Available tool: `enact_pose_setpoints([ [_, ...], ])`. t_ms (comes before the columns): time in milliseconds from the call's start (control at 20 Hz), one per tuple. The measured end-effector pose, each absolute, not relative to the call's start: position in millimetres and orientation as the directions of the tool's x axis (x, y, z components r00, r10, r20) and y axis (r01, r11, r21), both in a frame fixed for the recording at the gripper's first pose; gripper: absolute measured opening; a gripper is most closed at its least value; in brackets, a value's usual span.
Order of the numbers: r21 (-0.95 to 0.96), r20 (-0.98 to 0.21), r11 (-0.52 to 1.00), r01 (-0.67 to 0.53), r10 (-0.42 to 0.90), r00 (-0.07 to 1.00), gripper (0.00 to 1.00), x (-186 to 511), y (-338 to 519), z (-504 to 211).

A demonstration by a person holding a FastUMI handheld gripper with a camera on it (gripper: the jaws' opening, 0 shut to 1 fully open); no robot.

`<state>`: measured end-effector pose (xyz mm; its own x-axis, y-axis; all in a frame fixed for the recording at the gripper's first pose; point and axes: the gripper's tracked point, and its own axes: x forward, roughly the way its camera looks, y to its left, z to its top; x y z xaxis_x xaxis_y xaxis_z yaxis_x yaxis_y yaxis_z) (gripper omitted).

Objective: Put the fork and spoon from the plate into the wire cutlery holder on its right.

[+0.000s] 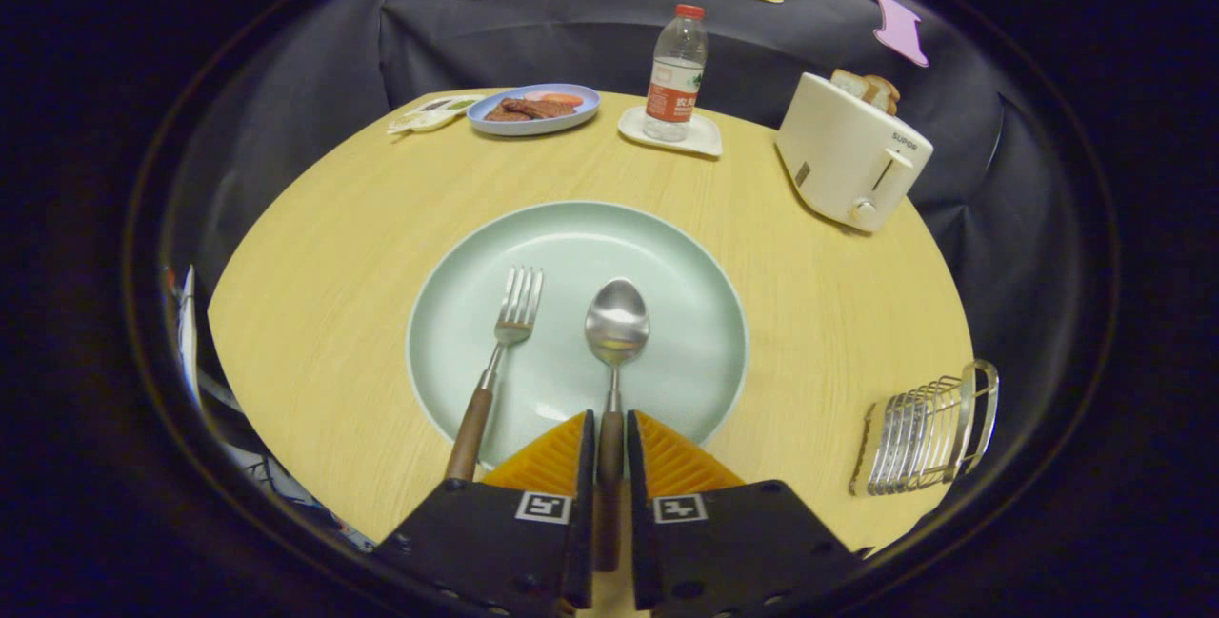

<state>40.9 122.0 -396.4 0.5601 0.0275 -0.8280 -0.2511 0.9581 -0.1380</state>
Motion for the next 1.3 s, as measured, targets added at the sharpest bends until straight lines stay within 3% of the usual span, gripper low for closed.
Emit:
enact_pose_setpoints([
  [100,-0.133,-0.834,0.961,-0.242,0.024,0.551,0.12,40,121,-393],
  [150,-0.130,-0.839,0.962,-0.239,0.022,0.544,0.04,38,121,-394],
  [300,-0.116,-0.847,0.966,-0.231,0.025,0.531,0.01,39,120,-388],
  [800,-0.045,-0.884,0.981,-0.190,0.050,0.466,0.00,30,92,-306],
  [1300,-0.044,-0.902,0.999,-0.030,-0.027,0.431,0.00,2,-63,-212],
])
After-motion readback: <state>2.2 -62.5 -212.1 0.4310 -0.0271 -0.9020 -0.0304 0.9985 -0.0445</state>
